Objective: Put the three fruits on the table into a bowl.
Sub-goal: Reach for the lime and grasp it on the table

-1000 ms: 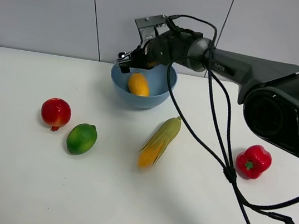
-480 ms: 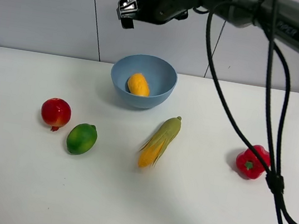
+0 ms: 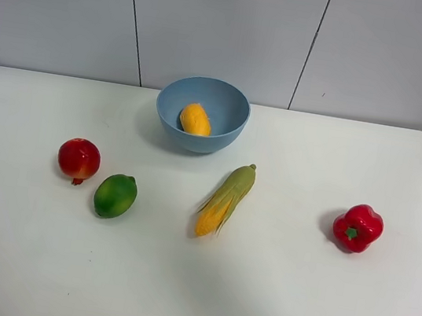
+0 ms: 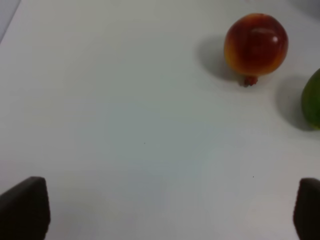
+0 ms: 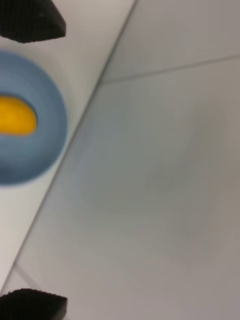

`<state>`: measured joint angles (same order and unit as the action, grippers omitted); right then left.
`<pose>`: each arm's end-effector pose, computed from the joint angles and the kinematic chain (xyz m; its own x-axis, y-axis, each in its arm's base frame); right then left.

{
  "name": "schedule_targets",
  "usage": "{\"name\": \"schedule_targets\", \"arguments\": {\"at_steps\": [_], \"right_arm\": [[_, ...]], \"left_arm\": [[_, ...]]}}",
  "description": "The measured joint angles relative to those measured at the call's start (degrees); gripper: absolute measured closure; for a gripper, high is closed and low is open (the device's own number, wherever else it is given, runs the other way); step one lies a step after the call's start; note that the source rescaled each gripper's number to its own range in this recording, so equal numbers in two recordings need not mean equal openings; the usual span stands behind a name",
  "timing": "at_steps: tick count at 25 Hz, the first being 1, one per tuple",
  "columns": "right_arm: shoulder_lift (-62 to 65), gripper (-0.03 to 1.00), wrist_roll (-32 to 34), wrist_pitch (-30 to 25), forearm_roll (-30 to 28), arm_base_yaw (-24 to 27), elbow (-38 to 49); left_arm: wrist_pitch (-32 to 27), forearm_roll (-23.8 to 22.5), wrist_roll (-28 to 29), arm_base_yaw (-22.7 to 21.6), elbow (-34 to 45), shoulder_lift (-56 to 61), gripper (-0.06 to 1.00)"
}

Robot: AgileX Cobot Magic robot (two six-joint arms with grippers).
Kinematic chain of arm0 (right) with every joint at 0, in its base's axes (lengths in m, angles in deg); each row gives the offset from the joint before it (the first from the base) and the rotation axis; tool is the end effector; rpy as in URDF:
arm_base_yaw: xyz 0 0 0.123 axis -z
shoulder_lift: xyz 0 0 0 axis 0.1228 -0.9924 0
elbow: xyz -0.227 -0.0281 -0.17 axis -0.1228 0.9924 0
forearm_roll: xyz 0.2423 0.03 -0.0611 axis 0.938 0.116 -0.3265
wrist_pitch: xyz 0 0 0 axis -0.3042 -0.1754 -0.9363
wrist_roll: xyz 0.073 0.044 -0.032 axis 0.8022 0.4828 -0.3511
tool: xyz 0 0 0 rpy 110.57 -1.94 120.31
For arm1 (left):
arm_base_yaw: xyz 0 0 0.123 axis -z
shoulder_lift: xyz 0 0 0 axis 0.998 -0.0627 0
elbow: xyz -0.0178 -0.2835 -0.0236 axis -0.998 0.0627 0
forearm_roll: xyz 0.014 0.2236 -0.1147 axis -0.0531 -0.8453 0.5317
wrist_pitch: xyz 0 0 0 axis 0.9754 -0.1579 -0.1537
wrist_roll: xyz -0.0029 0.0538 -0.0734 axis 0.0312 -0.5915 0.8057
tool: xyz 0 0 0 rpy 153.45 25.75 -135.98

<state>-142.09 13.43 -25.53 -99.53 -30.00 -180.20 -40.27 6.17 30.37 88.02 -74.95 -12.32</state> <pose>0.3190 0.2154 0.4589 -0.3958 -0.2280 -0.8896 -0.4079 0.9115 -0.0522 -0.0003 0.0061 0.2589 -0.5259 0.0045 -0.8505 -0.0336 0.9991 0.0260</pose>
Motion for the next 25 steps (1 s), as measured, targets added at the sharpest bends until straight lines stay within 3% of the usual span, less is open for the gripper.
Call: {"name": "schedule_targets", "arguments": {"at_steps": [13,19,22,25], "right_arm": [[21.59,-0.03,-3.62,-18.76,-11.28,0.12,-0.02],[31.51,-0.03,-8.45,-21.17,-12.70,0.37,-0.14],[36.83,-0.03,-9.31,-21.17,-12.23,4.17,-0.20],[41.37,-0.03,-12.82,-21.29,-9.70,12.46,0.50]], "left_arm": [[0.00,0.00,0.00,0.00,0.00,0.00,-0.06],[0.00,0.00,0.00,0.00,0.00,0.00,-0.06],[0.00,0.00,0.00,0.00,0.00,0.00,-0.06],[0.00,0.00,0.00,0.00,0.00,0.00,-0.06]]}}
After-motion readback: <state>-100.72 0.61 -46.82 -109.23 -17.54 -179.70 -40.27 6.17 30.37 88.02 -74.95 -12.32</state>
